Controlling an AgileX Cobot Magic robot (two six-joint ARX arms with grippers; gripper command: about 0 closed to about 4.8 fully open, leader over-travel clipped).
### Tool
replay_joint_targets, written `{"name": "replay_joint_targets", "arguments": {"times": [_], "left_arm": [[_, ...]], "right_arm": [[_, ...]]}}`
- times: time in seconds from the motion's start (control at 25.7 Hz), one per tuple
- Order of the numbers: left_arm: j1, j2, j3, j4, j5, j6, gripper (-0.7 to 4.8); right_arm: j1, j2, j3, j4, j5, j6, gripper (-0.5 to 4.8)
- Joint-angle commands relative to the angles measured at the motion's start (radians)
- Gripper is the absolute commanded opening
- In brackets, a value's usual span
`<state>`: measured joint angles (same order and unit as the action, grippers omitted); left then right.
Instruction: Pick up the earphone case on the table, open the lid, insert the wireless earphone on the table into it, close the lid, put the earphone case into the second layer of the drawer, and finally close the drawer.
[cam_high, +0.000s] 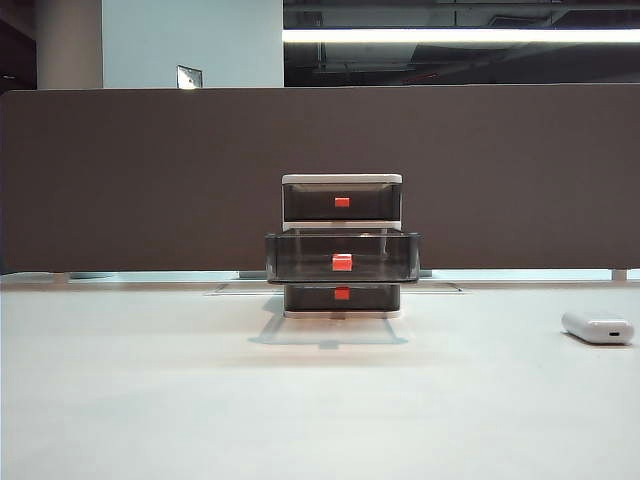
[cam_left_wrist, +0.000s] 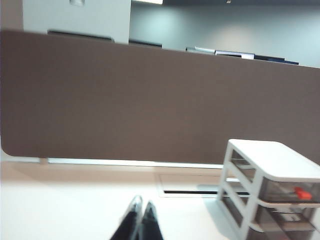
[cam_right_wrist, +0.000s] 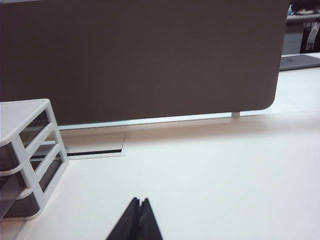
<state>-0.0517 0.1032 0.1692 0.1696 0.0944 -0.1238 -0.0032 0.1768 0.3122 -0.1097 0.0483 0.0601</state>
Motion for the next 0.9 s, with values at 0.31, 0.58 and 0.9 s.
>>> {"name": "replay_joint_targets", "arguments": {"times": [0.31, 0.58, 0.9], "left_arm": [[-0.266, 0.246, 0.116, 0.011, 0.002, -0.004, -0.06], [-0.462, 0.352, 0.148, -0.076, 0.002, 0.004, -0.06], [-0.598, 0.448, 0.203, -0.171, 0.002, 0.119, -0.06]], "right_arm": [[0.000, 0.276, 0.188, -0.021, -0.102, -0.008, -0.05], [0.001, 0.430, 0.299, -0.129, -0.121, -0.008, -0.05], [0.009, 0.542, 0.375, -0.258, -0.163, -0.010, -0.05]]}}
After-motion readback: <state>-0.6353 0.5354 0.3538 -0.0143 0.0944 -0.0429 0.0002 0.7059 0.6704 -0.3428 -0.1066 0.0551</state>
